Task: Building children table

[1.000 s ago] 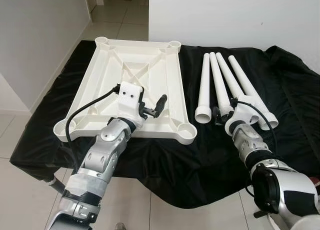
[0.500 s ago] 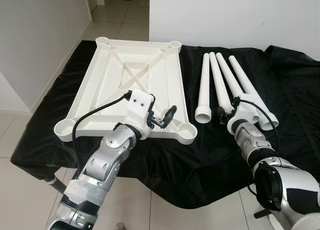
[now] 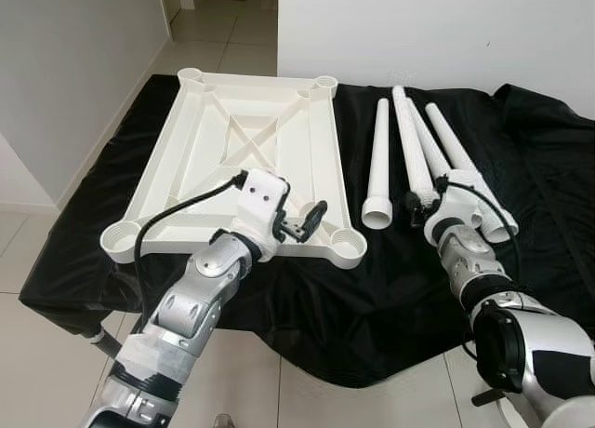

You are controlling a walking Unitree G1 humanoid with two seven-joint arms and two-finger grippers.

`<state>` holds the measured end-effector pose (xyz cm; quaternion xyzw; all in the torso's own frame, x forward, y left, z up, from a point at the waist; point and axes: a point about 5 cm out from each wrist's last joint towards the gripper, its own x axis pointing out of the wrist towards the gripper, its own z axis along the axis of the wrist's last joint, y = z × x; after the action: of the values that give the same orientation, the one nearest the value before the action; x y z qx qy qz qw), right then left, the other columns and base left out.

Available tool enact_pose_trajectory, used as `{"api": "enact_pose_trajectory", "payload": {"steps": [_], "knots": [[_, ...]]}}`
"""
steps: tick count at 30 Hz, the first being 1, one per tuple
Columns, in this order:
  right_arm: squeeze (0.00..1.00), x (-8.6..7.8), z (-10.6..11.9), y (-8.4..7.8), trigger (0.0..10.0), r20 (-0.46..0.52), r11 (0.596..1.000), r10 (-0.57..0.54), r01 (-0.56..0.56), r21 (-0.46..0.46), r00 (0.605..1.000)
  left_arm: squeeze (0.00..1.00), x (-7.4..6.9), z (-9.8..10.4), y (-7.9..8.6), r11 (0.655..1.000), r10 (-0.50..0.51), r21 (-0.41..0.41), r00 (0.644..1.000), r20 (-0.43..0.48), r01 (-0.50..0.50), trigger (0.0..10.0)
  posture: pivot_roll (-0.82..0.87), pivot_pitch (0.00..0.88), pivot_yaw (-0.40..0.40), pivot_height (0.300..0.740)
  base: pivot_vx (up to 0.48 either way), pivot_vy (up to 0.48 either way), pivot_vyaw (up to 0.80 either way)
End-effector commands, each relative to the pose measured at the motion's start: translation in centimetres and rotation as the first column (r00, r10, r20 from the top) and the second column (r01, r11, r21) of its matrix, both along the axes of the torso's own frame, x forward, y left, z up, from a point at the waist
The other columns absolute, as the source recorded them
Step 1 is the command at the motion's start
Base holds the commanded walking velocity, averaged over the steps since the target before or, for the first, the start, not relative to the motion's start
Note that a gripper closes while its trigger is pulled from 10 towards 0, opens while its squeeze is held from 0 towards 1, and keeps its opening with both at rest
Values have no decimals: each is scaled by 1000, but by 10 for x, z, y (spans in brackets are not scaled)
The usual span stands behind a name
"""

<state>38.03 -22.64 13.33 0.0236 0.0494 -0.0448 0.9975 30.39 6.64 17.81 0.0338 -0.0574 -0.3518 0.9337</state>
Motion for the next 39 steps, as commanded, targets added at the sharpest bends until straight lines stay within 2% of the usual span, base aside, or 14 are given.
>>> {"api": "enact_pose_trajectory", "payload": {"steps": [1,2,5,6,11,12,14,15,25,37,38,39], "knots": [[0,-2,-3,1,10000,-3,1000,-5,5,-14,1000,0,-2,-3,-3,994,-109,28,994,-17,110,10000,47,25,-45,740,0,0,0],[0,-4,-9,2,10000,-25,1000,5,-5,19,1000,0,-2,-3,-3,994,-109,29,994,-18,109,10000,46,27,-43,740,0,0,0],[0,-5,-13,2,10000,-38,999,14,-12,45,999,0,-3,-3,-3,994,-109,30,994,-19,109,10000,46,27,-43,740,0,0,0],[1000,-11,-25,0,10000,-82,998,-4,9,56,997,0,-3,-4,-4,993,-114,29,993,-22,115,10000,46,26,-45,740,0,0,0],[1000,-15,-33,3,10000,-101,999,7,-3,43,995,0,-4,-5,-5,993,-116,27,993,-30,117,10000,45,24,-47,740,0,0,0],[373,-15,-35,4,10000,-108,999,17,-12,51,994,0,-4,-5,-5,993,-117,29,993,-30,117,10000,44,23,-46,740,0,0,0],[373,-15,-35,4,10000,-110,998,20,-14,55,994,0,-4,-5,-5,993,-116,29,993,-30,117,10000,44,23,-46,740,0,0,0],[0,-15,-35,4,10000,-108,999,18,-13,48,994,0,-4,-5,-5,993,-115,30,993,-29,116,10000,44,23,-46,740,0,0,0],[0,-10,-18,4,10000,-3,1000,16,-16,-12,1000,0,-1,-4,-3,994,-103,26,994,-23,103,10000,48,6,-48,740,0,0,0],[0,-6,-17,9,10000,-42,998,50,-51,-45,998,0,2,-3,2,996,-85,36,996,-18,85,10000,56,0,-48,740,0,0,0],[0,-6,-17,9,6314,-50,997,51,-54,-48,997,0,3,-2,3,996,-81,34,997,-16,82,10000,56,0,-48,740,0,0,0],[0,-6,-17,9,6314,-50,997,51,-54,-48,997,0,3,-2,3,996,-81,34,997,-16,82,10000,56,0,-48,740,0,0,0]]}}
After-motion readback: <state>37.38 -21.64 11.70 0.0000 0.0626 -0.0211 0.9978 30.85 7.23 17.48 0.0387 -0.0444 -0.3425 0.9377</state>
